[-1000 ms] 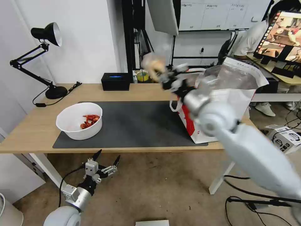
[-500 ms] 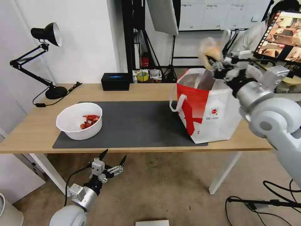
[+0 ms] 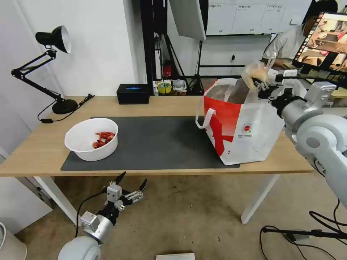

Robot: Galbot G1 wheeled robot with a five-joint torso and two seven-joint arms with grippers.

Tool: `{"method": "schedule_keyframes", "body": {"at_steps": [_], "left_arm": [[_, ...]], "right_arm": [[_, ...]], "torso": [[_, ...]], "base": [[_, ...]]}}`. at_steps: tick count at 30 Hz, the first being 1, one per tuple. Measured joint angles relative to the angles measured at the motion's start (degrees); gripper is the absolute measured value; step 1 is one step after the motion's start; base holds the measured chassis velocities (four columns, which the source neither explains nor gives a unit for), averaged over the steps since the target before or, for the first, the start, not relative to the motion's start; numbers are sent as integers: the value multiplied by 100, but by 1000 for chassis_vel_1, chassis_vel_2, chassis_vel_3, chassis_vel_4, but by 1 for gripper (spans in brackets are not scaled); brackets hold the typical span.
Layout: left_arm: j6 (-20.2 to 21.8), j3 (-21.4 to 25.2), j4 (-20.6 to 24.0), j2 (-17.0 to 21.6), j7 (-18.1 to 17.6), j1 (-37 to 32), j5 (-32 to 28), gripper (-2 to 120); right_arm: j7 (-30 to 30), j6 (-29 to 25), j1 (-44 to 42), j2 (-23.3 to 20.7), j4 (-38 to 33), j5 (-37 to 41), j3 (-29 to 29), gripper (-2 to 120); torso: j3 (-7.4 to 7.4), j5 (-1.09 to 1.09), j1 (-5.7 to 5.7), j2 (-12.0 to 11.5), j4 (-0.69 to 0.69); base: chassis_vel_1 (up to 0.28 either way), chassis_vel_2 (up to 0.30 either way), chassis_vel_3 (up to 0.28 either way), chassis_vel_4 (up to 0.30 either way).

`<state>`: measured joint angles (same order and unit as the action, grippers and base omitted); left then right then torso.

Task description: Pick up the trash from the table and place it into the takeout bag.

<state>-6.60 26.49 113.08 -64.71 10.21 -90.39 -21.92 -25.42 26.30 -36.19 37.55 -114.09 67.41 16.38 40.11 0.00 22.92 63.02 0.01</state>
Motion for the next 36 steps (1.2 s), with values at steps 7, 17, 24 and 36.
{"method": "schedule_keyframes", "body": {"at_steps": [7,17,24,36], "left_arm": [[0,-7,4,3,1,5,-2,100],[0,-17,5,-3,5,-13,-2,100],[0,-25,4,-18,8,-11,5,100],[-9,-17,7,-22,13,-13,12,100]], "right_arm": [[16,33,56,16,126,73,-49,6],[301,-152,64,41,224,-249,-133,17],[352,-179,47,42,225,-338,-135,42],[353,-174,36,-1,186,-391,-124,87]], "torso": [[0,1,0,0,-1],[0,0,0,0,0],[0,0,0,0,0],[0,0,0,0,-1]], "base": [[0,0,0,0],[0,0,0,0],[0,0,0,0],[0,0,0,0]]}}
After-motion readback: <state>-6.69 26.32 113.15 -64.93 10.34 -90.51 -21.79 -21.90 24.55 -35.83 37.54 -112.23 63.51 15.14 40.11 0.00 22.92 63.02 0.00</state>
